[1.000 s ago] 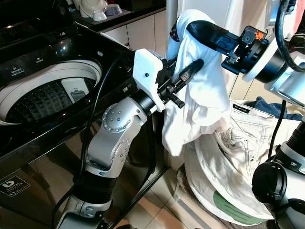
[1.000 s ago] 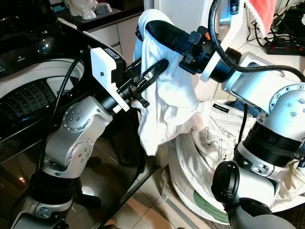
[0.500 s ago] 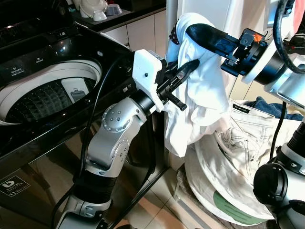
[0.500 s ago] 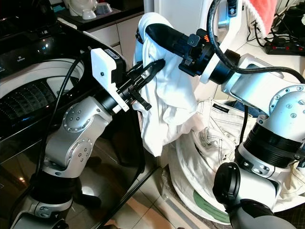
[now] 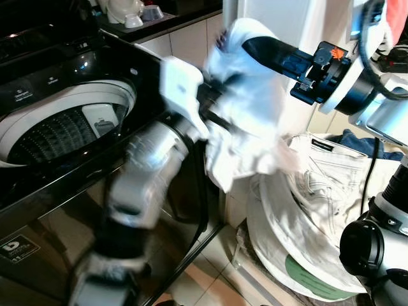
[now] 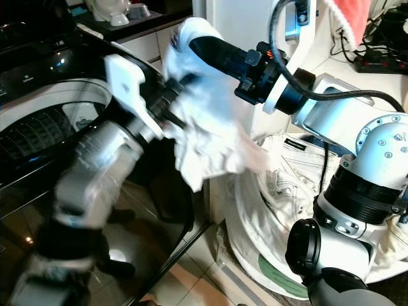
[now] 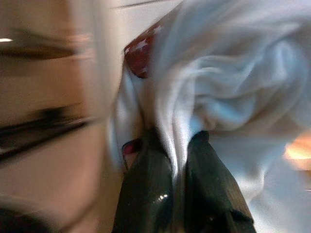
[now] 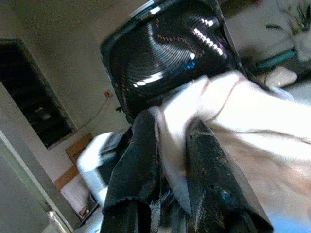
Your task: Clothes washing
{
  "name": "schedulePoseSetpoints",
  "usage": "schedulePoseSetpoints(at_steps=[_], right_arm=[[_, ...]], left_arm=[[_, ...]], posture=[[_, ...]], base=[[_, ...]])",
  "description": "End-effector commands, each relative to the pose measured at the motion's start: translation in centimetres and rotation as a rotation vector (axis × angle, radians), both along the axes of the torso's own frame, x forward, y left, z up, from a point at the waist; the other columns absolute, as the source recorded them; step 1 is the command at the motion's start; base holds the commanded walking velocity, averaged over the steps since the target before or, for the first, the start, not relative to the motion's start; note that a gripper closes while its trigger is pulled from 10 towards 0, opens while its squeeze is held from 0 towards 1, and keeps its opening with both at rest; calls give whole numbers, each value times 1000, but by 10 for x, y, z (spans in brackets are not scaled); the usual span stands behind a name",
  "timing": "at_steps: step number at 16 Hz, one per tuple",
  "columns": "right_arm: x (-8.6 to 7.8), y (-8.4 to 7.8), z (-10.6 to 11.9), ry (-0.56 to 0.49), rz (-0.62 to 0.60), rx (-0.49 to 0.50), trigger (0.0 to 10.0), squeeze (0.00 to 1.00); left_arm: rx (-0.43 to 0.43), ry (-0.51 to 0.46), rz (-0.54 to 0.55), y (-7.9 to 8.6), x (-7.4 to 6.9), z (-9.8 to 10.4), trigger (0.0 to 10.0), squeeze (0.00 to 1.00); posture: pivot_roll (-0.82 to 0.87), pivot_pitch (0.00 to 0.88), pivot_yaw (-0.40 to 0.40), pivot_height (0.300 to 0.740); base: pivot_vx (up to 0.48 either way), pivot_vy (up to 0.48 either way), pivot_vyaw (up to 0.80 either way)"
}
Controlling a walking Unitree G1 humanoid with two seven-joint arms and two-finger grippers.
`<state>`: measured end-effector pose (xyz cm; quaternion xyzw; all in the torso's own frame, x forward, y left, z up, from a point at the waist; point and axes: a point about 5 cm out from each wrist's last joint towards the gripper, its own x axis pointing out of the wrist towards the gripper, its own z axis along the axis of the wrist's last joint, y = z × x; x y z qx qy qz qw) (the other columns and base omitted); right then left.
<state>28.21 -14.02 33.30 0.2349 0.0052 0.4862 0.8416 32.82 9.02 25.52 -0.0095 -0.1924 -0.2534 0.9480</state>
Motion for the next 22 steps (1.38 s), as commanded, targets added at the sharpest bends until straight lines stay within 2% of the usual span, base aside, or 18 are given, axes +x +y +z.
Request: schedulePoseSetpoints(at_steps=[1,2,3,4,5,6,7,8,9,10,11,13,16,18,22], right_arm=[[-3,-3,1,-29,-34,-16,10000,1000],[-3,-4,-4,-37,-67,-79,10000,0],[-4,-3,-8,-45,-72,-134,10000,0],[-8,3,-20,-53,-66,-254,10000,0],[-10,9,-28,-55,-60,-329,10000,0],[-14,21,-44,-50,-50,-449,10000,0],[-15,27,-51,-44,-44,-481,10000,0],[-15,29,-53,-44,-40,-482,10000,0],[-15,29,-54,-46,-39,-483,10000,0],[-17,33,-61,-43,-41,-512,10000,0],[-19,35,-68,-35,-46,-548,10000,0],[-23,35,-77,-45,-47,-596,10000,0],[-28,35,-81,-57,-32,-609,10000,0],[-25,32,-83,-61,-62,-616,10000,0],[-15,27,-83,-51,-129,-618,10000,0]], left_arm=[[-28,-47,193,35,11,12,0,0],[10,-112,342,61,19,27,0,0],[48,-149,435,79,25,38,0,0],[132,-189,586,110,35,56,0,0],[178,-190,638,123,40,61,0,0],[285,-145,704,142,54,67,0,0],[367,-24,738,151,65,56,0,0],[406,58,754,155,71,46,0,0],[416,73,761,157,72,43,10000,0],[431,245,695,158,77,14,10000,0],[434,399,624,157,77,-13,10000,1000],[477,434,630,158,78,-22,10000,1000],[511,423,715,170,78,-15,10000,1000],[538,388,770,181,77,-2,10000,1000],[540,389,807,191,74,1,10000,1000]], posture=[[-97,0,70,740],[-94,0,67,740],[-94,0,67,740],[-93,0,67,740],[-95,0,70,740],[-96,0,71,740],[-95,0,72,740],[-97,0,76,740],[-97,0,76,740],[-109,0,87,740],[-115,0,95,740],[-119,0,99,740],[-121,0,102,740],[-113,0,98,740],[-102,0,91,740]], base=[[0,0,0],[0,0,0],[0,0,0],[0,0,0],[0,0,0],[0,0,0],[0,0,0],[0,0,0],[0,0,0],[0,0,0],[0,0,0],[0,0,0],[0,0,0],[0,0,0],[0,0,0]])
